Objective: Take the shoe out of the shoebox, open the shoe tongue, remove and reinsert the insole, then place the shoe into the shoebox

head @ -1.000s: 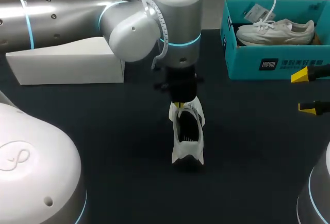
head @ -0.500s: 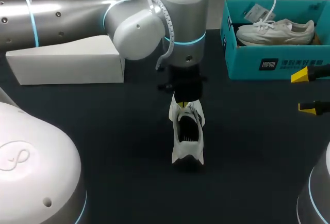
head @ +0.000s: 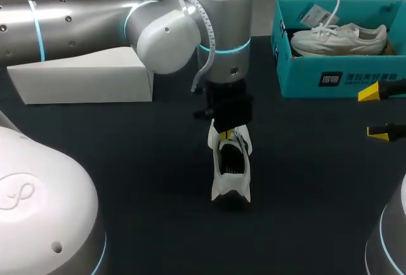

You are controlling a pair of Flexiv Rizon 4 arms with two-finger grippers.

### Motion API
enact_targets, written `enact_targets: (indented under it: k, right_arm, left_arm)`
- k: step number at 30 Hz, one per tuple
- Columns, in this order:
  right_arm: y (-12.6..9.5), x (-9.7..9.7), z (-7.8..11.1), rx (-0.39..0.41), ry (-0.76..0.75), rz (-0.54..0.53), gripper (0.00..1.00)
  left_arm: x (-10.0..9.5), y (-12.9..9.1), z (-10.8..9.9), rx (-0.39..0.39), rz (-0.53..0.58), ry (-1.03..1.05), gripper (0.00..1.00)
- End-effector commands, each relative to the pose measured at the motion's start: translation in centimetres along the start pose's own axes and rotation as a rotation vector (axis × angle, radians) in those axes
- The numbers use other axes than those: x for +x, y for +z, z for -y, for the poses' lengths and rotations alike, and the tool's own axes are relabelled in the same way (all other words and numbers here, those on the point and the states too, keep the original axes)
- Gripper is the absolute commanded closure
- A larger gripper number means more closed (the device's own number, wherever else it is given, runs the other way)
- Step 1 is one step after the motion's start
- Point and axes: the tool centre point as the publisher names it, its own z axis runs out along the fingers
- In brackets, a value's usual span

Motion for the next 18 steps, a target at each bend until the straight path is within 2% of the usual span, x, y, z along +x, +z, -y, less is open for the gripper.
enact_targets:
  k: [1, 17, 18]
  right_arm:
    - [-0.09, -0.02, 0.49, -0.008, 0.002, 0.003, 0.00]
    - [-0.09, -0.02, 0.49, -0.008, 0.002, 0.003, 0.00]
    - [-0.09, -0.02, 0.49, -0.008, 0.002, 0.003, 0.00]
  left_arm:
    - [0.74, -0.70, 0.38, -0.063, 0.029, -0.070, 1.00]
    - [0.74, -0.70, 0.38, -0.063, 0.029, -0.070, 1.00]
    - [1.11, -0.97, 1.12, -0.099, 0.020, -0.186, 1.00]
